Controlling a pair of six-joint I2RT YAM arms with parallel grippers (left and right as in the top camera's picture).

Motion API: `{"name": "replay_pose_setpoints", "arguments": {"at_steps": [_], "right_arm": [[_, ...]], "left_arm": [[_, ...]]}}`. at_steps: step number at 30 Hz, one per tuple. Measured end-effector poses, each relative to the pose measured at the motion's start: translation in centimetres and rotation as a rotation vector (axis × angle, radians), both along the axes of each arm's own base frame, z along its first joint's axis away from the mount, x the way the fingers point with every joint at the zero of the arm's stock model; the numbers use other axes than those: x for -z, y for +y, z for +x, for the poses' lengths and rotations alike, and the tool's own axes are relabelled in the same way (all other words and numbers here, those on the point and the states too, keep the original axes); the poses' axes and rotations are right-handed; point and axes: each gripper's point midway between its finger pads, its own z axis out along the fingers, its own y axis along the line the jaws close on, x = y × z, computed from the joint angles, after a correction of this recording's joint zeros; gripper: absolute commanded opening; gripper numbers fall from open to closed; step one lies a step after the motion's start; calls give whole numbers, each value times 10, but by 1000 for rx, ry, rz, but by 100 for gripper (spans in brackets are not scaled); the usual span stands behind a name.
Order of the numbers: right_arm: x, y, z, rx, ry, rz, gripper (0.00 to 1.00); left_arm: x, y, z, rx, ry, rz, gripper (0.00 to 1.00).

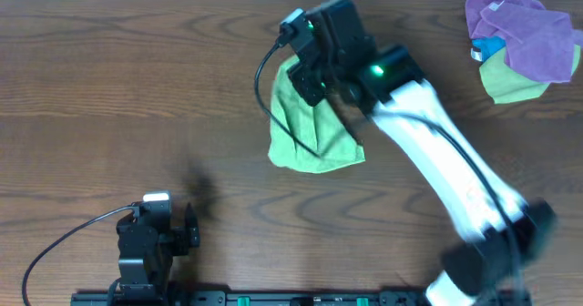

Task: Fold the cloth
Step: 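Drag the green cloth leftward and lay it flat on the table, then release the cloth and move the right gripper back down-right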

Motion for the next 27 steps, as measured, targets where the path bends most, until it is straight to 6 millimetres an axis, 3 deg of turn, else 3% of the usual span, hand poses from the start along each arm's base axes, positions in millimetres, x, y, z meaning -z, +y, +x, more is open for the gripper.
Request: {"name": "replay_pose_setpoints", "arguments": {"at_steps": [4,8,17,21,27], "right_arm": [[51,-7,10,39,91,-64,99],[51,-18,2,66,111,-109,99],[71,-57,-58,145,369,-259,99],[77,-59,-69,149,409,-273,99],[104,-62,-100,149,422,-289,99]], "left_arm": [[0,0,0,0,0,0,95],[0,0,0,0,0,0,95],[0,0,0,0,0,0,95],[0,0,0,0,0,0,95],[0,0,0,0,0,0,95]]}}
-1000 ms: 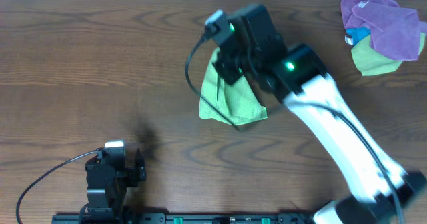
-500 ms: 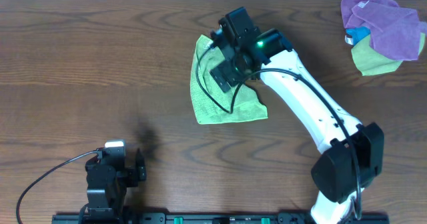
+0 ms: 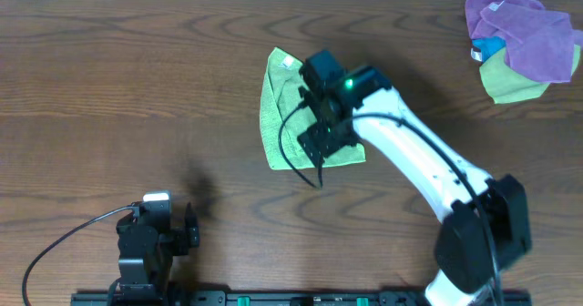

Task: Fold the cloth
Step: 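Release the cloth and move the right gripper back down-right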

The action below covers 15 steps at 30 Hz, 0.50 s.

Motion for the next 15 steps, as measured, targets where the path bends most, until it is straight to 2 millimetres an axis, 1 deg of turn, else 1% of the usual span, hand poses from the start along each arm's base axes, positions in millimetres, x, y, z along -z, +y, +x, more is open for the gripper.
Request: {"name": "replay_pose_setpoints", "arguments": {"at_steps": [1,2,3,6,7,8,9,11,15], "right_arm": [[-1,-2,-5,2,-11,1,99],[-6,-5,-12,-1,-35,4,99],[-19,-9,-22,0,-69,20,99],[-56,-22,-38,30,-179,85,99],[-65,-28,-46,44,-208,106,99],[-69,-32,-52,57,-230,126,99],[-71,-37,-59,70,-254,147,99],[-68,-41,-65,90,-291,185,99],[-38,-39,-68,110,-284,210,99]], "left_arm": [[0,0,0,0,0,0,95],[0,0,0,0,0,0,95],[0,0,0,0,0,0,95],[0,0,0,1,1,0,95],[0,0,0,0,1,0,95],[0,0,0,0,0,0,95],[0,0,0,0,1,0,95],[0,0,0,0,0,0,95],[0,0,0,0,1,0,96]]}}
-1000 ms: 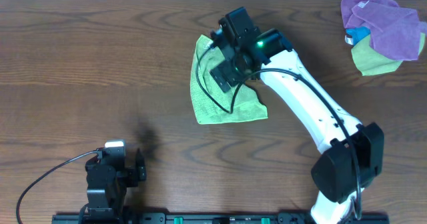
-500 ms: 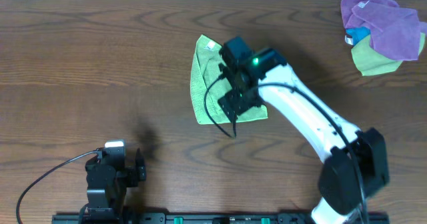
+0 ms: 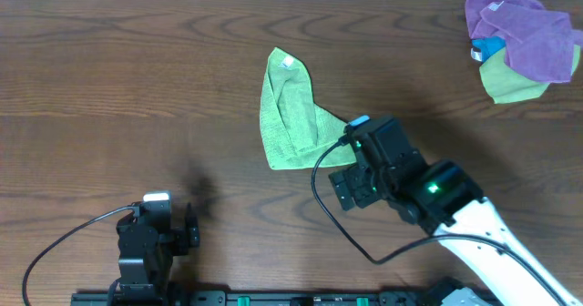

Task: Fold the cloth
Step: 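Release the cloth and move the right gripper back down-right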

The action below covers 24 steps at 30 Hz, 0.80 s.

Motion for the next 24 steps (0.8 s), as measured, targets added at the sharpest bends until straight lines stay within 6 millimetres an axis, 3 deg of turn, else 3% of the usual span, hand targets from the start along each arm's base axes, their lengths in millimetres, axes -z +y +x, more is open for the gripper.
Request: {"name": "replay_pose_setpoints", "arguments": {"at_steps": [3,10,12,14,15,16,17,24], "right_arm": [[21,4,3,3,30,-8,99],[44,23,27,-4,29,4,97],[48,29,32,-19,24,14,87],[50,33,35,-29,19,25,66],[49,35,37,-34,9,34,68],[46,38,40,-30,-5,51,93],[44,41,43,-27,-16,65,99],[43,51,53,-39,-47,99,99]], "left_arm": [[0,0,0,0,0,0,95],[0,0,0,0,0,0,96],[0,0,0,0,0,0,95],[0,0,0,0,0,0,95],[0,0,0,0,0,0,95],[0,0,0,0,0,0,95],[-1,0,0,0,-3,0,95],[-2,0,1,0,-9,2,95]]}}
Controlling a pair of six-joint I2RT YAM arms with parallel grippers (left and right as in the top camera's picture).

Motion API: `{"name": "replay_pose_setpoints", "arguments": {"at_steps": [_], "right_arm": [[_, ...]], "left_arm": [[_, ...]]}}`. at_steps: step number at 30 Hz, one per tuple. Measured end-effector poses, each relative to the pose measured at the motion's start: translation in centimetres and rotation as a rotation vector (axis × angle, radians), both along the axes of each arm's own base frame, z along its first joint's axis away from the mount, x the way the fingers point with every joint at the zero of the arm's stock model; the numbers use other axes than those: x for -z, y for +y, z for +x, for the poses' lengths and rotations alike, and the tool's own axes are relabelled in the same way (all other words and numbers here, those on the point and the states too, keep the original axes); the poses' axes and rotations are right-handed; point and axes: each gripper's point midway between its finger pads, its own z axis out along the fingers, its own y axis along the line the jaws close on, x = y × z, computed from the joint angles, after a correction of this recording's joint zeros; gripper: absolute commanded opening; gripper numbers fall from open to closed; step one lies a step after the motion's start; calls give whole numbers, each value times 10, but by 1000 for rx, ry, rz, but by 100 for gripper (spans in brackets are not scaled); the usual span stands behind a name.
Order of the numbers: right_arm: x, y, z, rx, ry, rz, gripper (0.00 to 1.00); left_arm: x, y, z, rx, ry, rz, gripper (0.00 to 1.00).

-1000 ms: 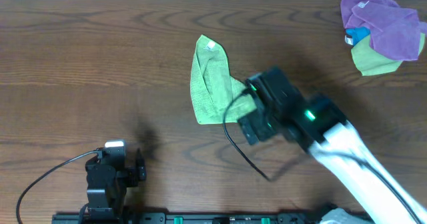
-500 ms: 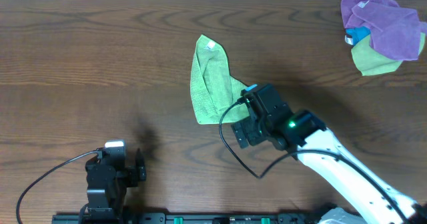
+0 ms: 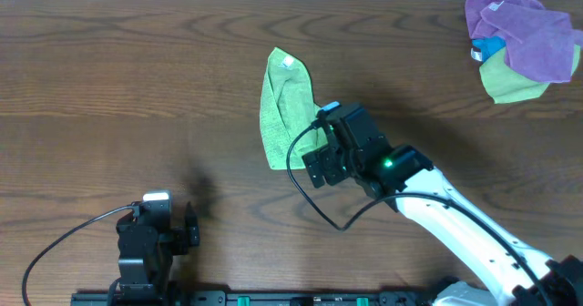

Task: Fold the cloth
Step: 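Release the cloth and move the right gripper back down-right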

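The green cloth [image 3: 284, 106] lies on the table's middle, folded into a tall narrow shape. A white tag [image 3: 289, 62] shows near its far end. My right gripper [image 3: 330, 151] hangs over the cloth's near right corner and hides it. Its fingers sit under the wrist body, so I cannot tell how the jaws stand or whether they touch the cloth. My left gripper [image 3: 156, 200] is parked at the near left edge, away from the cloth, its fingers together with nothing in them.
A pile of other cloths sits at the far right corner: purple [image 3: 528, 33] on top, yellow-green [image 3: 510, 86] beneath, with a bit of blue [image 3: 487, 48]. A black cable loops from the right wrist near the cloth's front edge. The brown wooden table [image 3: 109, 87] carries everything.
My right gripper was off the cloth, to its near right. Now it is further left and further away, over the cloth's near right corner. The cloth's visible part looks unchanged.
At first my right gripper was over the far part of a bunched green cloth. Then the cloth showed a long flat left strip with the gripper over its middle. Then the gripper stood clear, the cloth lying folded. Now it covers the near right corner.
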Motion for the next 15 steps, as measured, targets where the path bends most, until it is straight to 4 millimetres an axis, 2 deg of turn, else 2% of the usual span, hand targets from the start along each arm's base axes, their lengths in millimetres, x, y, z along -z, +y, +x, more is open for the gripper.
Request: {"name": "replay_pose_setpoints", "arguments": {"at_steps": [5,11,15], "right_arm": [[19,0,-2,3,52,-25,99],[17,3,2,6,37,-12,99],[17,4,3,6,34,-10,99]], "left_arm": [[1,3,-1,6,7,41,95],[0,4,0,9,5,53,95],[-19,-8,14,56,-97,3,95]]}}
